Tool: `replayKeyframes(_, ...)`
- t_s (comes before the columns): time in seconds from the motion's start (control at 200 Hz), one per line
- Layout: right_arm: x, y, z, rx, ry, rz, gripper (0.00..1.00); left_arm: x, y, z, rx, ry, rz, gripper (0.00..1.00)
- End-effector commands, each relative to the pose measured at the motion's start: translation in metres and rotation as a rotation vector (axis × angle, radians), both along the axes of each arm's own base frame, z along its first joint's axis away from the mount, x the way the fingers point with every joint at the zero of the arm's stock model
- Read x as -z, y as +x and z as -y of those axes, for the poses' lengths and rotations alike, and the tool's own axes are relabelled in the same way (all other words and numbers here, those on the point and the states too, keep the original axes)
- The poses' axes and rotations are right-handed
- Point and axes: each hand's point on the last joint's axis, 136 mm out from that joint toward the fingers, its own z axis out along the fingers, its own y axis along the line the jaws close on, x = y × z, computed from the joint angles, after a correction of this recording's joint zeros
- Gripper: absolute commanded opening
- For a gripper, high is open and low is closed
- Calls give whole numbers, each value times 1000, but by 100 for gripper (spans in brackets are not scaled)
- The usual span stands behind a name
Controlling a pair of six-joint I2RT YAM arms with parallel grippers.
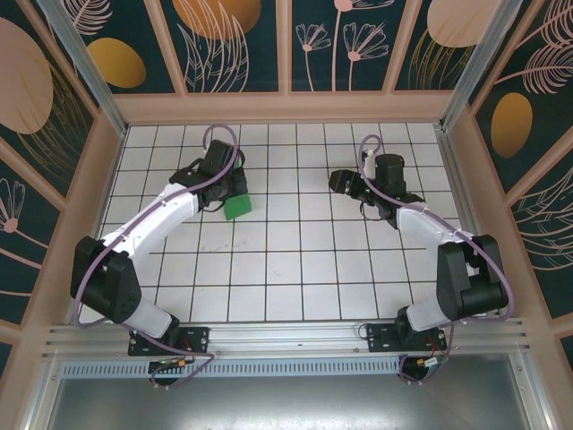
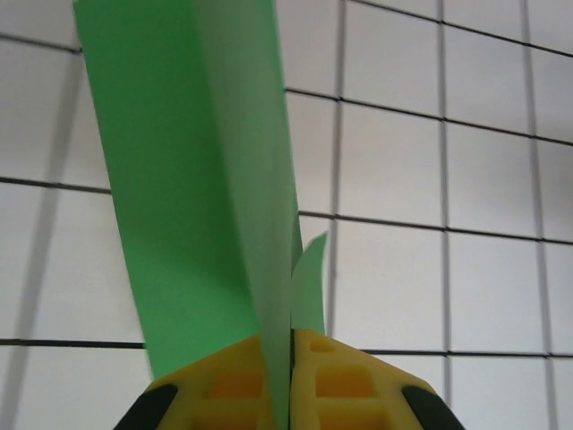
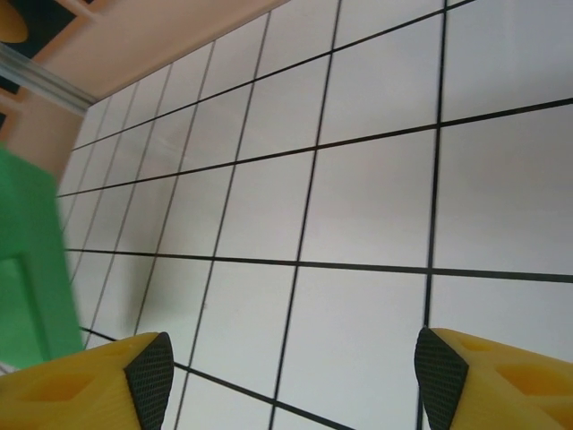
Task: Fold a paper plane with a square sheet of paper (pick it up from the middle)
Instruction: Turn over the paper at the center of the table.
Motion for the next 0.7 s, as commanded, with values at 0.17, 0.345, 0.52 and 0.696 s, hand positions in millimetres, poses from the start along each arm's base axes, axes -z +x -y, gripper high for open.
replayKeyframes(0.17, -2, 0, 24, 90, -89, 41, 76, 19, -22, -85, -180, 708, -198, 7)
replayKeyframes(0.345, -1, 1, 29, 112, -93, 32, 76, 54, -13, -67, -165, 882, -243, 6)
replayKeyframes(0.52, 2, 2, 33, 126, -97, 24, 76, 100, -3, -29, -106, 944, -279, 7)
replayKeyframes(0.696, 5, 3, 34, 132, -91, 12, 75, 133, 10, 9, -33, 880, -288, 9)
